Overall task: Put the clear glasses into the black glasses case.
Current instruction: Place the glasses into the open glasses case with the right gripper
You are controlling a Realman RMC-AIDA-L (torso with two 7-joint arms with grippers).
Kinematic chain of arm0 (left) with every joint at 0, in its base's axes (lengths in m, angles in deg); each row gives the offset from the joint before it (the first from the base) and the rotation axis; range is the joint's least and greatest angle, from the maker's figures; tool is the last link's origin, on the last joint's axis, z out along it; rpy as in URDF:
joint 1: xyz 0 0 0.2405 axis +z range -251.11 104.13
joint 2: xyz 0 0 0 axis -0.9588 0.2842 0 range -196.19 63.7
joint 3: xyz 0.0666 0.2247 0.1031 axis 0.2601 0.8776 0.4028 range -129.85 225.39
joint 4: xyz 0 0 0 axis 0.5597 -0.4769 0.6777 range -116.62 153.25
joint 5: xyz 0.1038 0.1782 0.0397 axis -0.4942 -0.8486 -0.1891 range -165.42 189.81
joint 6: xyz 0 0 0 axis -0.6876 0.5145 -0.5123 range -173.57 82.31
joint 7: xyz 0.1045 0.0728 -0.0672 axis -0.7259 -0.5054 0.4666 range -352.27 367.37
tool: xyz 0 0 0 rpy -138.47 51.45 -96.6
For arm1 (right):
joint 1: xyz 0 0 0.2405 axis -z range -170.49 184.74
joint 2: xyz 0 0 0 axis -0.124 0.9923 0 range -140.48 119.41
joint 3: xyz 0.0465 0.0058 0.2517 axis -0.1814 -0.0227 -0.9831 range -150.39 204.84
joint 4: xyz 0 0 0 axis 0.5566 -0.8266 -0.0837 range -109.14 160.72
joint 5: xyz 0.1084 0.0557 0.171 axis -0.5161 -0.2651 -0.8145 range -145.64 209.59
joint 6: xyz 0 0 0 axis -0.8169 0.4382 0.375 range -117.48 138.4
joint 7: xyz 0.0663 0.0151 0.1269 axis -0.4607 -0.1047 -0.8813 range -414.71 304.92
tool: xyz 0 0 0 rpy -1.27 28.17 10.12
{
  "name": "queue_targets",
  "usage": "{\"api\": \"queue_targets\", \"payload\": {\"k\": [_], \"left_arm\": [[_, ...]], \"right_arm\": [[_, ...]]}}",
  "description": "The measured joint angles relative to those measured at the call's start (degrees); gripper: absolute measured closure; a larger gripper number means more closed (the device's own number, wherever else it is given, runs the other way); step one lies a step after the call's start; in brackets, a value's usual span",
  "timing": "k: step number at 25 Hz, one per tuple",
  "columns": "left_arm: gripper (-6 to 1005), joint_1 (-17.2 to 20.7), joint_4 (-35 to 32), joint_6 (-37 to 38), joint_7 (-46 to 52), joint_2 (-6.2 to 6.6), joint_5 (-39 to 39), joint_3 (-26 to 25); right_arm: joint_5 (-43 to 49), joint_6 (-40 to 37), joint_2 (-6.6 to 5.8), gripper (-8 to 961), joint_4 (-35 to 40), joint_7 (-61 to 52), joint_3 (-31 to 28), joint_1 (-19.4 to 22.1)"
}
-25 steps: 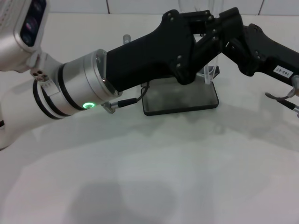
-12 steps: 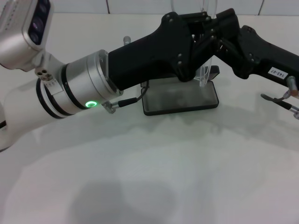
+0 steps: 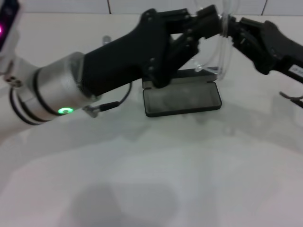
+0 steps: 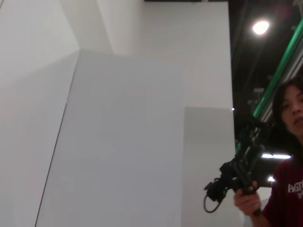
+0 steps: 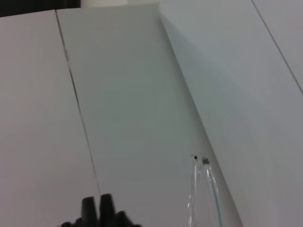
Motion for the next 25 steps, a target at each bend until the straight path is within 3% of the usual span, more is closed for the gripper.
{"api": "queue_targets", "payload": {"k": [2,3,7,9,11,13,15,17,18,20,25], "left_arm": [[904,1.2,-0.1,1.9,0.1,1.82,-0.3,-0.7],[904,2.0,-0.1,2.8,0.3,3.31,-0.4,-1.2],[904,4.6,-0.1,4.1,2.4,8.06,-2.2,-4.9],[903,6.3,-0.3,4.3,4.4,10.02,-3.9,-9.1],[903,8.0,-1.4,4.6,6.8,11.0,-7.3,-14.6],[903,9.8,-3.7,4.8,8.7,10.97,-11.8,-20.1],[903,11.3,-6.3,4.9,10.1,10.14,-16.2,-25.1],[903,12.4,-8.2,4.9,11.1,8.7,-20.3,-29.8],[903,12.8,-8.4,4.8,11.5,7.5,-21.9,-32.7],[902,12.8,-8.0,4.7,11.8,6.97,-22.3,-34.2],[902,12.7,-6.5,4.3,11.8,5.2,-23.0,-36.3]], "right_arm": [[0.9,-0.4,-0.83,874,3.0,-0.6,0.3,1.5],[2.5,-0.8,-1.55,874,5.5,-1.5,0.5,2.7],[12.1,-2.7,-4.75,874,21.6,-8.8,0.5,8.2],[18.1,-2.7,-5.5,873,31.4,-14.2,0.2,11.0],[29.6,-1.2,-4.82,873,47.1,-23.2,-0.4,14.7],[39.9,0.0,-3.27,873,59.0,-30.8,-0.6,16.7],[49.7,0.4,-1.1,873,70.7,-38.0,0.3,17.6],[55.2,0.6,-0.41,872,77.5,-43.0,2.8,17.1],[61.9,0.8,-0.31,872,83.5,-49.7,7.8,14.9],[65.3,0.8,-0.21,872,86.0,-52.5,10.4,13.5],[88.1,2.5,0.38,871,91.5,-64.7,25.6,7.0]]}}
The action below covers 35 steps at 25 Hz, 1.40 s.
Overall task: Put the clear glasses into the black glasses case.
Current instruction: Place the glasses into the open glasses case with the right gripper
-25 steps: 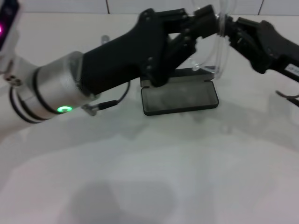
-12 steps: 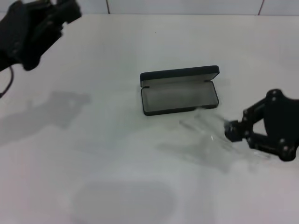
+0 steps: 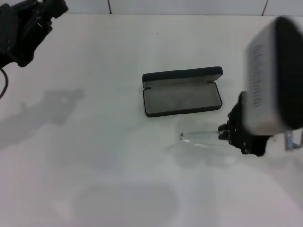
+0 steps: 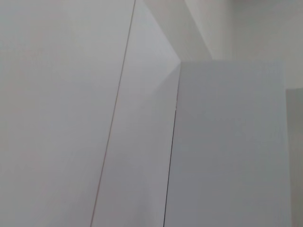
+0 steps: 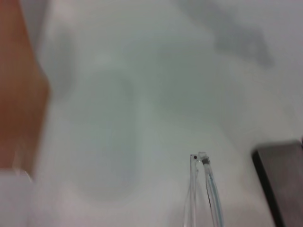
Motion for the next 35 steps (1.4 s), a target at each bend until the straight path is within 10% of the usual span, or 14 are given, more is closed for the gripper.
{"api": "queue_targets", "payload": {"k": [17,35], "left_arm": [[900,1.1,2.7,0.0,-0.9,-1.62,-0.3,-0.2],[899,1.8,3.7,-0.4,-2.5,-2.06,-0.1,-0.2]], "right_arm": [[25.1,22.5,0.22,869,-8.4,-5.6,22.5,-2.2],[30.1,42.7,0.31,867,-17.5,-2.0,25.2,1.2]]}}
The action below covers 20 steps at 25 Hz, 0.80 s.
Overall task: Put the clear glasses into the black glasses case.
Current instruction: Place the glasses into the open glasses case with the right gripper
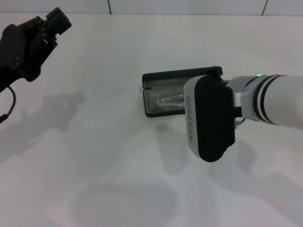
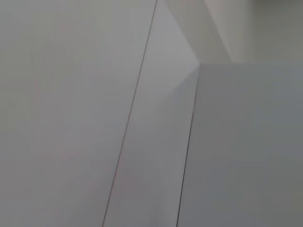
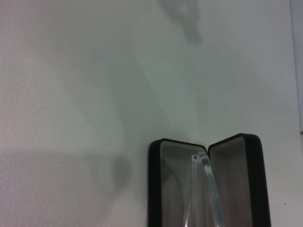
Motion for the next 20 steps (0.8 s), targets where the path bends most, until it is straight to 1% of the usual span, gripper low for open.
{"api": "queue_targets", "payload": {"k": [5,15,20], "left_arm": [[898,0.0,0.5,-0.2,0.0,0.0,0.0,0.0],[897,0.0,0.5,-0.3,0.0,-0.05,0.1,0.0],[897,0.1,0.5,-0.3,0.0,-0.43,0.0,0.0]], "right_arm": [[0.0,3.7,-0.01,867,-3.0,0.1,0.5,-0.2],[0.1,7.8,-0.01,866,-6.8,0.3,1.1,-0.4],[0.1,10.2,-0.02,865,-8.4,1.2,1.1,-0.2]]}}
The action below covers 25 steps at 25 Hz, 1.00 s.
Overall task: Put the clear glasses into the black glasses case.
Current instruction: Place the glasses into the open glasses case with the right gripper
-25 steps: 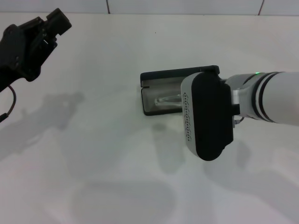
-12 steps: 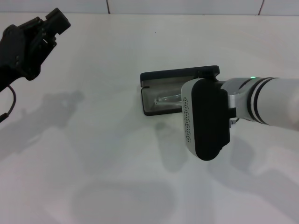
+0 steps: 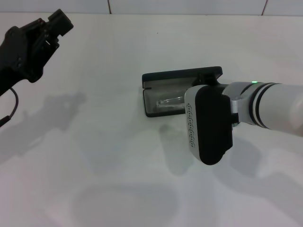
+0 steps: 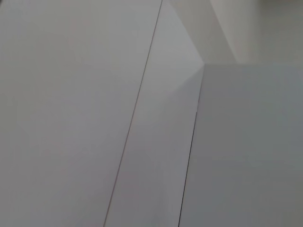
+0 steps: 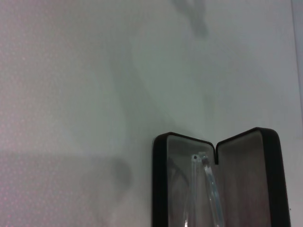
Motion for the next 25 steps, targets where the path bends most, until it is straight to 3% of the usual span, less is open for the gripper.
{"api": "queue_targets", "payload": {"k": [25], "left_arm": [[895,0.4,0.0,0.2,0.0,-0.36,0.0,0.0]], "right_arm": [[0.0,6.2,0.01,862,-3.6,0.4,0.0,0.4]]}}
